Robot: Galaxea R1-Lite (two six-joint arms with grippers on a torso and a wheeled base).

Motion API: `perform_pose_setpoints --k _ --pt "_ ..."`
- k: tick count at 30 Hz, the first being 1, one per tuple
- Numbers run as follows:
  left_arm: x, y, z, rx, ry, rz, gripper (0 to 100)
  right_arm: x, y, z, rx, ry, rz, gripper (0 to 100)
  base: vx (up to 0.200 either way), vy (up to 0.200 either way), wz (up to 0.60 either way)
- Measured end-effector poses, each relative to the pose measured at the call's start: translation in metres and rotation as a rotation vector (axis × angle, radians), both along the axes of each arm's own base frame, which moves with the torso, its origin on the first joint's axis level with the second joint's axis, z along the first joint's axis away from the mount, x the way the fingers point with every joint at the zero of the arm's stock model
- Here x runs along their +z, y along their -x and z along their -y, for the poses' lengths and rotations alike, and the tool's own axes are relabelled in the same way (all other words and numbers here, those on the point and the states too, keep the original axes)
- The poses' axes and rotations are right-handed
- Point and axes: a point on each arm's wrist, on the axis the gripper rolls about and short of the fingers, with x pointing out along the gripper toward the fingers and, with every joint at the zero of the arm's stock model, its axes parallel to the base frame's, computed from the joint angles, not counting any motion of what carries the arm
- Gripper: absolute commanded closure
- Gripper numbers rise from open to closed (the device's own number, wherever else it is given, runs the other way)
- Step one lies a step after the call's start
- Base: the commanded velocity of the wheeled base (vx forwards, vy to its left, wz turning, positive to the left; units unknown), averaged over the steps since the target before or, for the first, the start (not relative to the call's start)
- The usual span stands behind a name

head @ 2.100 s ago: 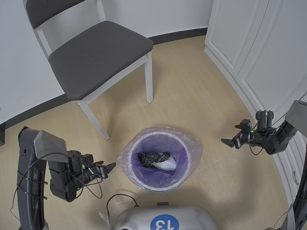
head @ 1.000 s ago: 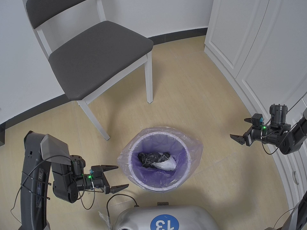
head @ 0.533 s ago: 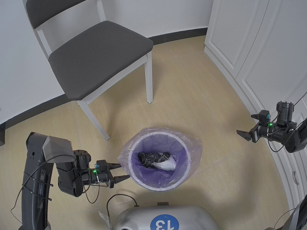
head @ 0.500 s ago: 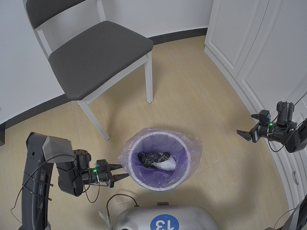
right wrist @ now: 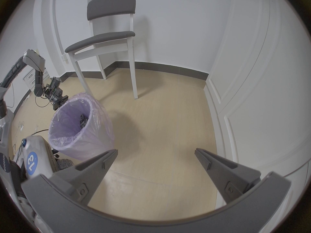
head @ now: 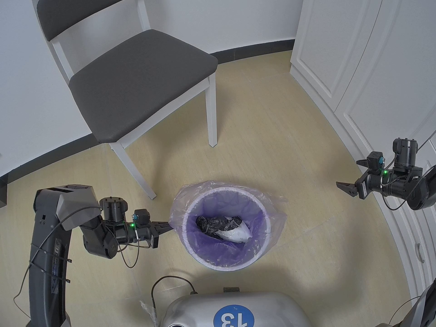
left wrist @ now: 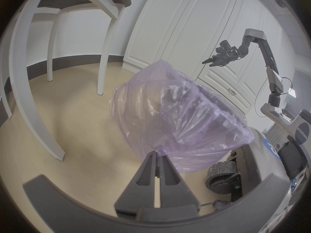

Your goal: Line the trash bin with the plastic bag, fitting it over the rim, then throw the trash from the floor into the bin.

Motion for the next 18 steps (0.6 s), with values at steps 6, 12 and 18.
perform_pose_setpoints --k 6,12,18 --pt "0.008 -0.028 0.0 0.007 0.005 0.016 100 0.005 -0.004 -0.003 0.008 0.001 -0.023 0 0.0 0.0 0.0" --pt "0.007 -0.045 -0.001 0.012 0.004 -0.025 100 0.011 -0.009 -0.009 0.024 0.004 -0.039 0 0.0 0.0 0.0" --pt "0.004 -0.052 -0.001 0.012 -0.003 -0.092 100 0.013 -0.015 -0.02 0.051 0.007 -0.04 0 0.0 0.0 0.0"
